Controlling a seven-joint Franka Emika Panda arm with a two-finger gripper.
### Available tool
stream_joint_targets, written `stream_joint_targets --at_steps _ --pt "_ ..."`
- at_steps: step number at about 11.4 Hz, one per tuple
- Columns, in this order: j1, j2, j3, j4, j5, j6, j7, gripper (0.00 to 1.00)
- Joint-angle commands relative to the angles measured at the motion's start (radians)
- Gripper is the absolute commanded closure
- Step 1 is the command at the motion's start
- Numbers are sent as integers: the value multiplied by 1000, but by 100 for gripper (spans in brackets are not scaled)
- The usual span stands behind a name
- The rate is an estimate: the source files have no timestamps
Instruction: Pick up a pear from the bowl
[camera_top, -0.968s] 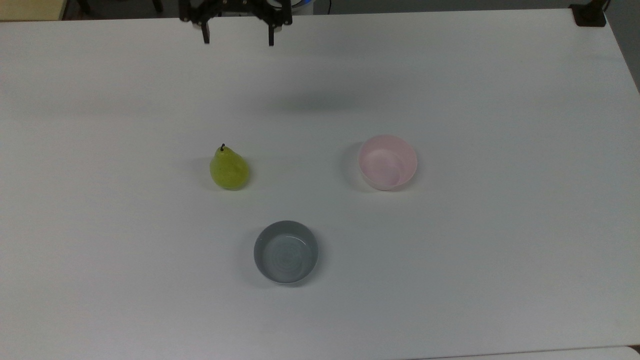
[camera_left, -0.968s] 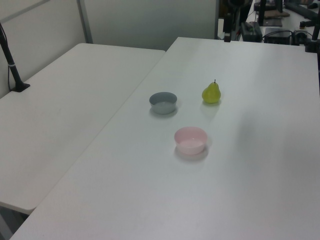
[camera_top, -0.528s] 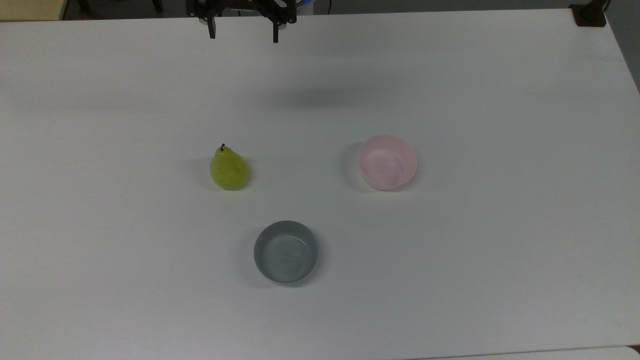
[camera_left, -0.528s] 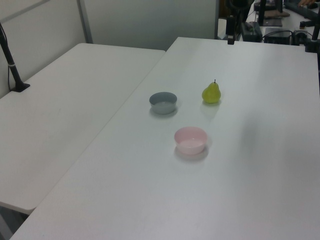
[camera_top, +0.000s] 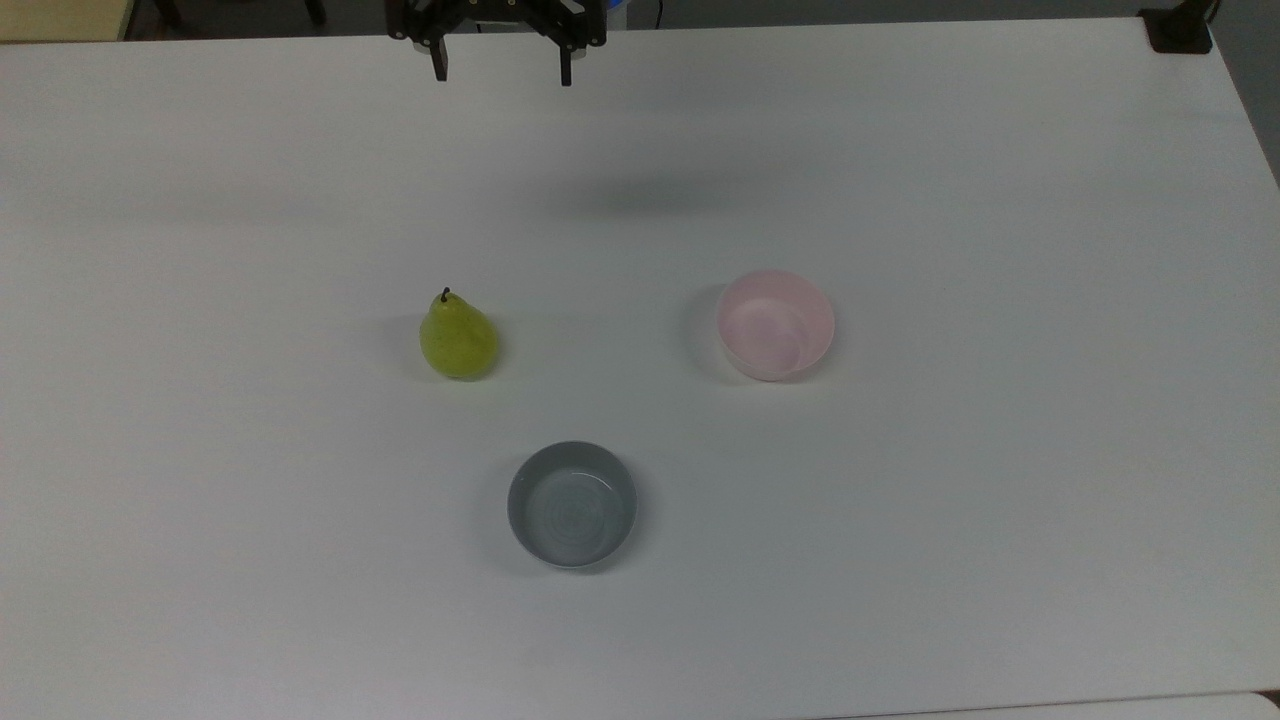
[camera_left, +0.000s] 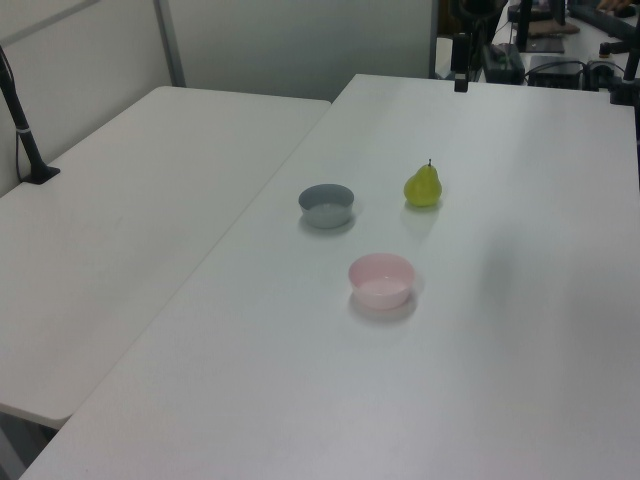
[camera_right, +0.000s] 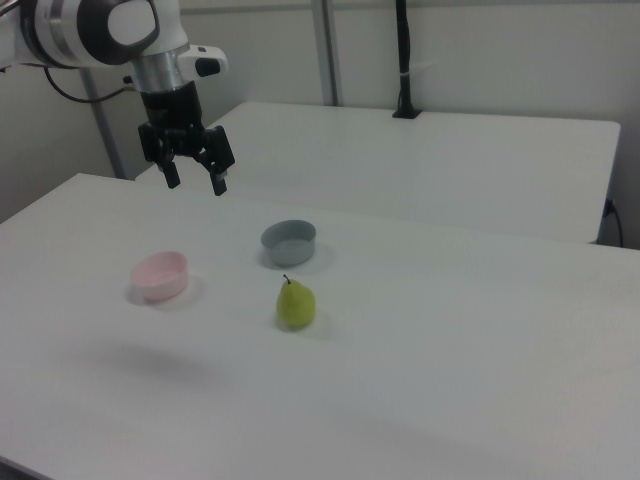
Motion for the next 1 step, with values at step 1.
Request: stream_joint_targets --at_steps 1 --pt "10 -18 -10 -15 23 -27 19 0"
